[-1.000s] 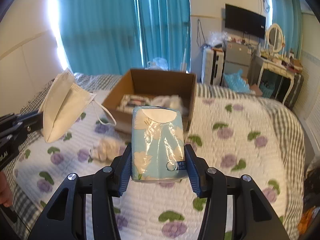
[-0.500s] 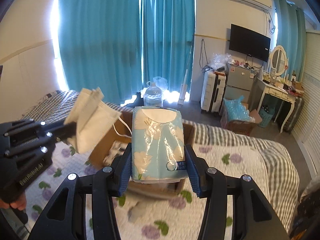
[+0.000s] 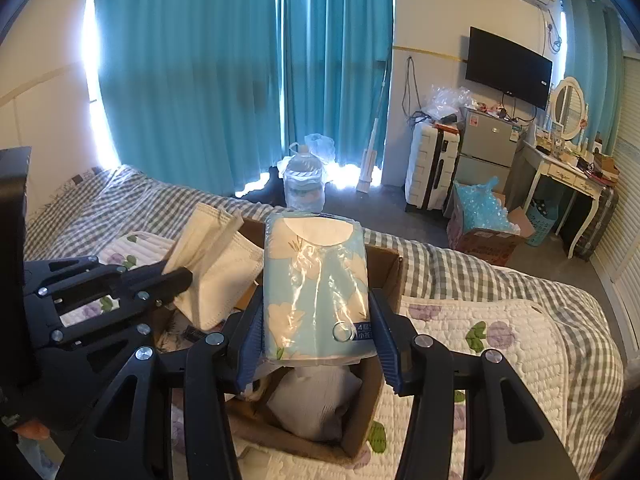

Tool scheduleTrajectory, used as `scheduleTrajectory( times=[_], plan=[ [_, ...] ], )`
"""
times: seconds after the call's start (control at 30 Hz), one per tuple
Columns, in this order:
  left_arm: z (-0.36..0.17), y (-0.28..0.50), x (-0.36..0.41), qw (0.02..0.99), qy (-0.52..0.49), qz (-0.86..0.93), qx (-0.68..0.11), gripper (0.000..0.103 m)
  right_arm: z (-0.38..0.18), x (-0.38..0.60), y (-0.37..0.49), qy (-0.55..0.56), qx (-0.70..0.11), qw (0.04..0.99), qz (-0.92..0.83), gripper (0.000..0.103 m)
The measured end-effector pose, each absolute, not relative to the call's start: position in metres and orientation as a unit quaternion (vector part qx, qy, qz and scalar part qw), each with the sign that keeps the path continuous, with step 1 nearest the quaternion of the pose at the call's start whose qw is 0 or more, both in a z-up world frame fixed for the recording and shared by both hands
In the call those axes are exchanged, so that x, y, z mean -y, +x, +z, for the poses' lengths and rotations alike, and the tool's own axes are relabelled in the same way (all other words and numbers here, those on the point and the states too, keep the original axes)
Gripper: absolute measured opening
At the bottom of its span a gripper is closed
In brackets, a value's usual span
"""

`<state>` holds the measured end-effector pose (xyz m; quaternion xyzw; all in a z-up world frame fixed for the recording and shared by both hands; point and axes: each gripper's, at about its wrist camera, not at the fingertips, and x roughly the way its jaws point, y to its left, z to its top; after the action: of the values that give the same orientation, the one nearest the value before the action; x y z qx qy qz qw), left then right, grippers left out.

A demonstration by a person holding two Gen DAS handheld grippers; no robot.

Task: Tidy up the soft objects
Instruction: 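Place the tissue pack and mask into the box and open both tools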

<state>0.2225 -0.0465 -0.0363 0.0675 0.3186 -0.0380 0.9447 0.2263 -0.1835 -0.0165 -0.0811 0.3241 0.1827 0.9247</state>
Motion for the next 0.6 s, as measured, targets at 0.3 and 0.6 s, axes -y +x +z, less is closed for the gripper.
scheduleTrajectory(
  times=[0.3,0.6],
  plan=[
    [-0.056,0.239,0.048,0.942,0.057,-0.037,-0.330,0.047,-0.037,0.185,0.246,-0.075,-0.340,0.920,0.179,0.049],
    [-0.057,0.234,0.047,0.948,0.068,-0.033,-0.308,0.061,-0.041,0.181,0.269,-0.040,-0.348,0.921,0.171,0.078]
  ],
)
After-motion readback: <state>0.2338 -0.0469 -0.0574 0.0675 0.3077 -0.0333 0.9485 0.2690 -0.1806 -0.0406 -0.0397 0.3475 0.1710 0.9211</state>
